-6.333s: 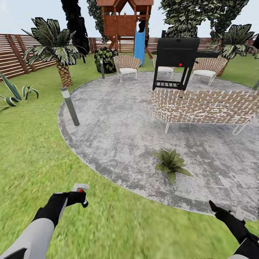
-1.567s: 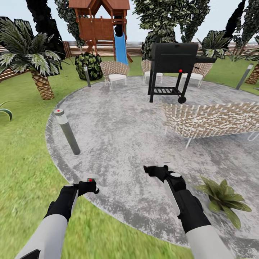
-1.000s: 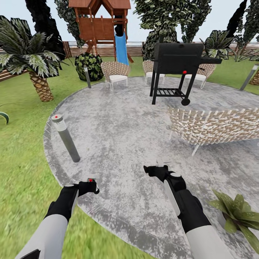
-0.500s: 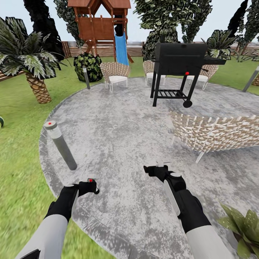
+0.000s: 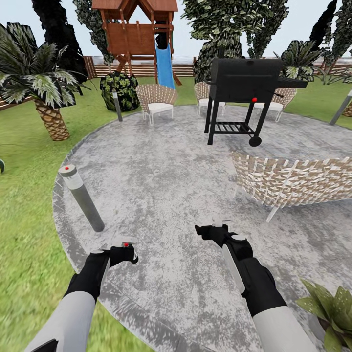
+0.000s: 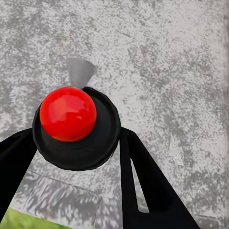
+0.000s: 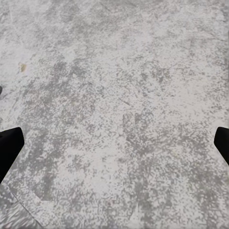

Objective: Pick up the pesticide atomizer in the garden and spray insectifuge to fully cover both potted plants in the garden.

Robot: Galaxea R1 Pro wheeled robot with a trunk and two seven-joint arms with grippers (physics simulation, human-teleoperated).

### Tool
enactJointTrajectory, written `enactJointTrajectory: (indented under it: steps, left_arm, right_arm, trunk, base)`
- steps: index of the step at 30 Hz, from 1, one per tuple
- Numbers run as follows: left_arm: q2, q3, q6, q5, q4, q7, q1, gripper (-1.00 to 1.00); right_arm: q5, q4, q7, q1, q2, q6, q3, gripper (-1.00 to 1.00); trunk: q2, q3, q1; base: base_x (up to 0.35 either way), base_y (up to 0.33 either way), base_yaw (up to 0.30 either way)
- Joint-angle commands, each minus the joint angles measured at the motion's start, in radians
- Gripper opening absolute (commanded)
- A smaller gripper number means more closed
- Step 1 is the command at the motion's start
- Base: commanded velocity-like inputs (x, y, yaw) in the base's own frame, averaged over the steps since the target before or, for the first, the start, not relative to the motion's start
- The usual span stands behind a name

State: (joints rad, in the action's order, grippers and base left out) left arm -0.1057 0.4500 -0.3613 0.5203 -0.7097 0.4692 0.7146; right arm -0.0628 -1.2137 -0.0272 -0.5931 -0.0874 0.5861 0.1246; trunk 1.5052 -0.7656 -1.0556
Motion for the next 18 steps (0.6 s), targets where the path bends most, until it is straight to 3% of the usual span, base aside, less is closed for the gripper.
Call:
enactJointTrajectory:
  steps: [1,18]
  left_arm:
    - [-0.002,0.007,-0.004,0.007,-0.002,0.009,0.001,-1.0]
    - [-0.007,0.005,-0.005,0.006,-0.002,0.005,0.001,-1.0]
  right_arm:
    - [-0.006,-0.001,0.0,-0.001,0.0,0.005,0.0,1.0]
    - [-0.008,0.001,-0.001,-0.001,0.0,0.005,0.003,1.0]
  trunk:
    - [0.008,-0.004,-0.004]
    - [0.127,-0.049,-0.069]
  base:
    - [0.0,0.0,0.0]
    - [0.0,0.0,0.0]
